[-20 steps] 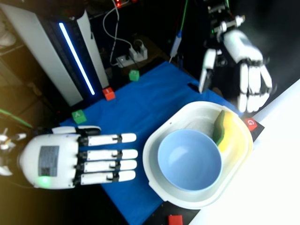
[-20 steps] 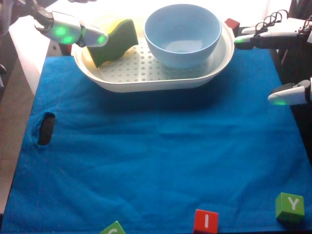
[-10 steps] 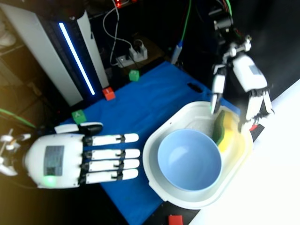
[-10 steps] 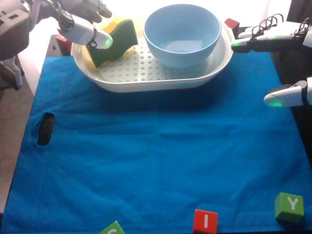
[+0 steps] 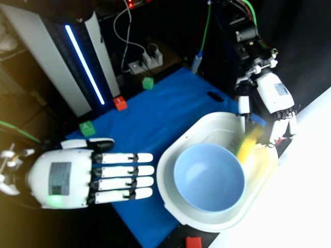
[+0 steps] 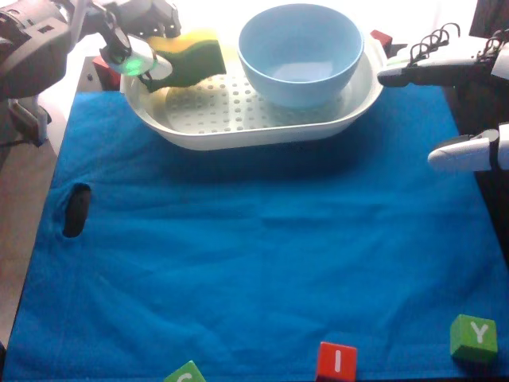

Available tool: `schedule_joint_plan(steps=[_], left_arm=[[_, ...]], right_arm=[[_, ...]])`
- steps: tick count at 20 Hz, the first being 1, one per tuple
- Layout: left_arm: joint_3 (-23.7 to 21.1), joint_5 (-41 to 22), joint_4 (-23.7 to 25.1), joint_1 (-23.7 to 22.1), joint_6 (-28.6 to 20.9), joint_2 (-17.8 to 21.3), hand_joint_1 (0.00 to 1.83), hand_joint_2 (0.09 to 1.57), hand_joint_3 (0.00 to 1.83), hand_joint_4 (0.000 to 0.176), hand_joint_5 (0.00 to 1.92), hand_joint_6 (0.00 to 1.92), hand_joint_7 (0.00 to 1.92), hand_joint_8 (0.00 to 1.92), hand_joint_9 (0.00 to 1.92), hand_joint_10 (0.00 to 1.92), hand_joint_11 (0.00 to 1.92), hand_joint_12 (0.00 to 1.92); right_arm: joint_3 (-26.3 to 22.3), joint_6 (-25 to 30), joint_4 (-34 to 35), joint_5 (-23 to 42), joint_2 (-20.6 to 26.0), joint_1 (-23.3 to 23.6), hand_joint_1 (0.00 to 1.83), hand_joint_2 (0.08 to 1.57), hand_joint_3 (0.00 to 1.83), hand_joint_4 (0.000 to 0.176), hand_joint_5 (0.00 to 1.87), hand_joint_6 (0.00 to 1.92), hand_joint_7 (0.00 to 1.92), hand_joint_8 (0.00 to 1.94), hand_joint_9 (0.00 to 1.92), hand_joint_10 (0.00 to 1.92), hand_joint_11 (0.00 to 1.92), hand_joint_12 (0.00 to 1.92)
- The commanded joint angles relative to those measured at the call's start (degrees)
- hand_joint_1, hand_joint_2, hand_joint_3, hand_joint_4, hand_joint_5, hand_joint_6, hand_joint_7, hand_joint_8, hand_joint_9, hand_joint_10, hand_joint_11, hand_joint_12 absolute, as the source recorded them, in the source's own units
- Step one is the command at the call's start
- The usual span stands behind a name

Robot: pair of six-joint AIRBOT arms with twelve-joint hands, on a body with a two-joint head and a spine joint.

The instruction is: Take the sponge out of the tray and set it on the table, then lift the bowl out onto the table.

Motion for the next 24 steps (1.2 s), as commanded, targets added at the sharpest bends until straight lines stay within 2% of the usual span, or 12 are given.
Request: schedule_joint_plan(steps=[1,7,8,9,12,13,14,15,19,21,23,24], left_arm=[[-0.6,-4.2,-0.3,-0.5,-0.3,0.2,1.34,1.19,0.00,0.000,0.72,1.24,0.83,1.24,0.85,1.33,0.57,1.24],[-7.4,-11.2,2.2,-4.7,-0.3,6.0,1.33,1.21,0.00,0.000,0.72,1.30,0.82,1.21,0.76,1.44,0.52,1.57],[-8.4,-11.5,3.6,-5.8,-0.3,7.0,1.33,1.19,0.00,0.000,0.75,1.28,0.86,1.15,0.78,1.39,0.55,1.48],[-9.8,-11.7,5.3,-7.3,-0.3,8.4,1.24,1.16,0.00,0.000,0.79,1.17,0.98,1.08,0.75,1.06,0.30,1.60],[-12.8,-12.4,8.7,-9.3,-0.3,11.4,1.22,1.15,0.00,0.000,0.81,1.15,1.01,1.05,0.78,0.93,0.27,1.68],[-13.6,-12.5,9.6,-9.8,-0.3,12.1,1.23,1.14,0.00,0.000,0.81,1.12,1.02,1.04,0.76,0.93,0.28,1.67],[-14.3,-12.7,10.5,-10.2,-0.3,12.7,1.34,1.13,0.00,0.000,0.83,1.07,1.03,0.99,0.83,1.24,0.53,1.53],[-15.7,-13.4,11.3,-10.3,-0.3,13.7,1.37,1.14,0.00,0.000,0.81,1.10,1.01,0.99,0.85,1.28,0.63,1.41],[-24.0,-19.4,14.2,-8.6,-0.3,20.5,1.39,1.09,0.00,0.000,0.87,1.09,1.04,0.77,1.09,1.05,1.11,1.22],[-28.6,-22.7,15.6,-7.3,-0.3,24.4,1.39,1.07,0.00,0.000,0.89,1.09,1.11,0.66,1.08,1.03,1.01,1.29],[-33.4,-27.0,17.9,-5.0,-1.9,28.7,1.38,1.10,0.00,0.000,0.89,1.18,1.05,0.79,0.97,1.09,0.79,1.27],[-34.5,-28.6,19.5,-4.3,-4.0,29.9,1.47,1.11,0.00,0.000,0.86,1.20,0.96,0.93,0.93,1.07,0.77,1.46]], right_arm=[[0.3,0.7,3.5,5.6,0.0,0.9,0.61,1.12,0.01,0.054,0.31,0.00,0.27,0.00,0.19,0.00,0.07,0.14],[0.1,0.7,3.5,5.6,-0.1,0.9,0.59,1.14,0.00,0.073,0.33,0.00,0.29,0.00,0.21,0.01,0.11,0.14],[0.1,0.7,3.5,5.6,-0.1,0.9,0.58,1.14,0.01,0.084,0.33,0.00,0.29,0.00,0.21,0.01,0.12,0.15],[0.0,0.7,3.5,5.6,-0.1,0.9,0.59,1.15,0.01,0.095,0.34,0.00,0.30,0.00,0.22,0.01,0.12,0.15],[-0.2,0.7,3.5,5.4,-0.1,0.9,0.58,1.15,0.01,0.105,0.33,0.00,0.29,0.00,0.21,0.00,0.12,0.15],[-0.2,0.7,3.5,5.3,-0.1,0.9,0.61,1.16,0.01,0.096,0.32,0.00,0.28,0.00,0.21,0.00,0.12,0.15],[-0.3,0.7,3.5,5.2,0.0,0.9,0.64,1.16,0.00,0.094,0.32,0.00,0.28,0.00,0.21,0.00,0.12,0.15],[-0.4,0.7,3.5,5.1,0.0,0.9,0.65,1.16,0.00,0.098,0.32,0.00,0.28,0.00,0.21,0.00,0.12,0.14],[-0.6,1.2,3.7,5.1,0.2,0.9,0.62,1.15,0.00,0.093,0.34,0.01,0.28,0.00,0.21,0.00,0.11,0.14],[-0.8,1.2,3.9,5.1,0.3,0.9,0.64,1.14,0.00,0.077,0.35,0.01,0.30,0.00,0.23,0.01,0.14,0.15],[-1.2,1.2,4.3,5.1,0.3,0.9,0.65,1.14,0.00,0.074,0.35,0.00,0.29,0.00,0.23,0.00,0.15,0.15],[-1.3,1.2,4.4,5.1,0.3,0.9,0.66,1.16,0.00,0.073,0.35,0.00,0.29,0.00,0.24,0.01,0.16,0.16]])
